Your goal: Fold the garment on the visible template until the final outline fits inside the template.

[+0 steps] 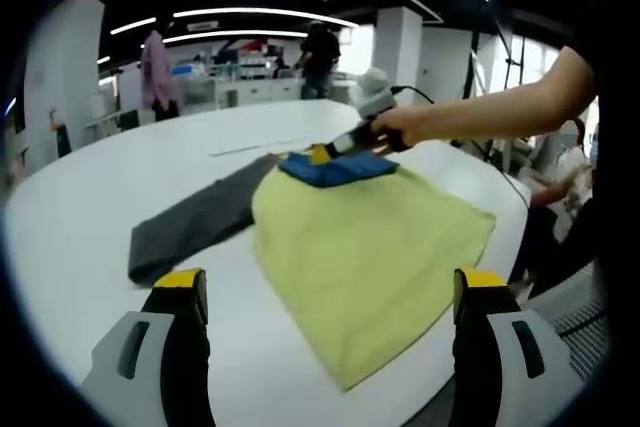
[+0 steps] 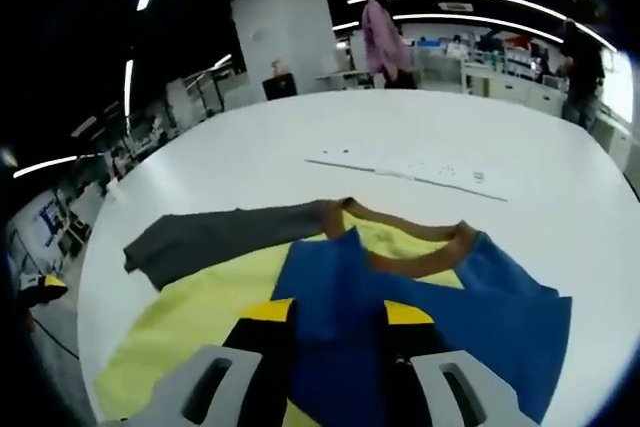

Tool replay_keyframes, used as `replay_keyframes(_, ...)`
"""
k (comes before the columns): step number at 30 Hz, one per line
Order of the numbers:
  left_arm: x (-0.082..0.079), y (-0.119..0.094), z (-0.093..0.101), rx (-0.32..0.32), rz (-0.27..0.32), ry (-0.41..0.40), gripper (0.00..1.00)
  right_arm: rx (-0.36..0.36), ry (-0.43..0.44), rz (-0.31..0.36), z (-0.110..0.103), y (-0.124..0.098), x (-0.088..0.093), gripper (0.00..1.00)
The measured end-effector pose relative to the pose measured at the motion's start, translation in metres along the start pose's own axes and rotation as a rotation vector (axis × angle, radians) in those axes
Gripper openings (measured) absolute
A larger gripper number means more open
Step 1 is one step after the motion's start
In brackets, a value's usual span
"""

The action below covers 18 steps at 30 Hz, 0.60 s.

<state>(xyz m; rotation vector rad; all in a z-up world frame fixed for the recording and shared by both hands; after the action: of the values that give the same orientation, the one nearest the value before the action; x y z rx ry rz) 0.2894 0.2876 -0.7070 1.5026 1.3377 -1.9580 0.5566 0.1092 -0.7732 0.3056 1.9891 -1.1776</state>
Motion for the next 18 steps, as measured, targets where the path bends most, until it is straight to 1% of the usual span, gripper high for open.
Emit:
replay_keyframes(9, 0.001, 0.0, 0.001, -0.004, -0.013, 0.008, 0.99, 0.046, 0.01, -0.032, 0.01, 0.0, 0.01, 0.12)
replay_keyframes(15, 0.001, -0.001, 0.0, -0.008, -0.02, 0.014, 0.99, 0.058, 0.019, -0.022, 0.012, 0.0, 0.008, 0.08)
replay_keyframes(18, 0.001, -0.001, 0.0, -0.011, -0.02, 0.014, 0.99, 0.052, 0.031, -0.022, 0.012, 0.001, 0.008, 0.02)
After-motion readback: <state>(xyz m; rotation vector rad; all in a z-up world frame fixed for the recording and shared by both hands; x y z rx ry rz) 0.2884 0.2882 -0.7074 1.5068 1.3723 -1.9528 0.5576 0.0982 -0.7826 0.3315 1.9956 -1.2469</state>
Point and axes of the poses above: the point that each gripper's makers call its tool centre point, and the gripper's own axes: y roughly forward along the fingers, z roughly to its right, x roughly out of its underside, the point moved 2 cm from there along -y, roughly backward along the fingers, and after that the axes turned 5 degrees about y, right-handed, at the moved point
